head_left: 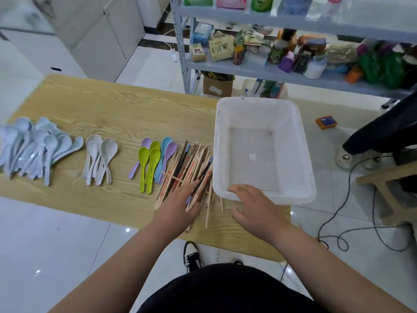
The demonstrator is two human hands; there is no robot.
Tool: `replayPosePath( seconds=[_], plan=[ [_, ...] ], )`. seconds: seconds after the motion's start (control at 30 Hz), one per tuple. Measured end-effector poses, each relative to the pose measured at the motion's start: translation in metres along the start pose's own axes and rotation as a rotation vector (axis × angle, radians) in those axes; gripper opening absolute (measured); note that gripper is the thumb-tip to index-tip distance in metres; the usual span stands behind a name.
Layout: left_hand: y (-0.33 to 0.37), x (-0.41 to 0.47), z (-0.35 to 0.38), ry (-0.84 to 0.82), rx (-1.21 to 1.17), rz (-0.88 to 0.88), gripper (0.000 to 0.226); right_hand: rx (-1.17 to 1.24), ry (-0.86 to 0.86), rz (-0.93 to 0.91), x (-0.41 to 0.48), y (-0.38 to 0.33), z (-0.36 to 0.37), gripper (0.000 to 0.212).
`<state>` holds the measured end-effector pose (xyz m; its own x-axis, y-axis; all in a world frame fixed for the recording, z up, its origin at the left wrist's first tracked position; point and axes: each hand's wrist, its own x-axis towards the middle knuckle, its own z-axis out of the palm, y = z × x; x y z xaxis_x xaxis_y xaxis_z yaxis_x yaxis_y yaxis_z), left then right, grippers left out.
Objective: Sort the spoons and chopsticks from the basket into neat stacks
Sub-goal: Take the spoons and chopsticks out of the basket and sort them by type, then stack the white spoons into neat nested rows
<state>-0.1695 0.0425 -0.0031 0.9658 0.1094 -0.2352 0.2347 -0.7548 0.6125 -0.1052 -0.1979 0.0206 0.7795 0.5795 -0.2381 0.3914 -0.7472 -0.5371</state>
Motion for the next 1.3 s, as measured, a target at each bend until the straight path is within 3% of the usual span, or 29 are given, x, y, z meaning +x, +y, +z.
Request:
replayPosePath(
  seconds=[0.27, 0.5, 0.73, 1.03, 1.3],
  plan=[
    [0.02, -0.115, -0.025, 0.098, -0.151, -0.231, 0.054, 0.169, -0.198, -0.15, -0.017, -0.038, 0.012, 0.041],
    [-0.01, -0.185, -0.04, 0.244, -0.198, -0.348, 0.045, 0.082, -0.369, -0.365, -0.018, -0.098, 0.064, 0.041],
    [-0.094, -0.237, -0.068, 0.294, -0.228, -0.349, 0.043, -0.113, -0.473, -0.471, -0.002, -0.189, 0.098, 0.041],
    [-0.218, -0.303, -0.143, 0.289, -0.257, -0.319, 0.043, -0.095, -0.403, -0.488, 0.032, -0.345, 0.176, 0.04],
    [-0.292, -0.27, -0.221, 0.346, -0.303, -0.341, 0.039, -0.095, -0.469, -0.472, 0.091, -0.404, 0.208, 0.042]
  ],
)
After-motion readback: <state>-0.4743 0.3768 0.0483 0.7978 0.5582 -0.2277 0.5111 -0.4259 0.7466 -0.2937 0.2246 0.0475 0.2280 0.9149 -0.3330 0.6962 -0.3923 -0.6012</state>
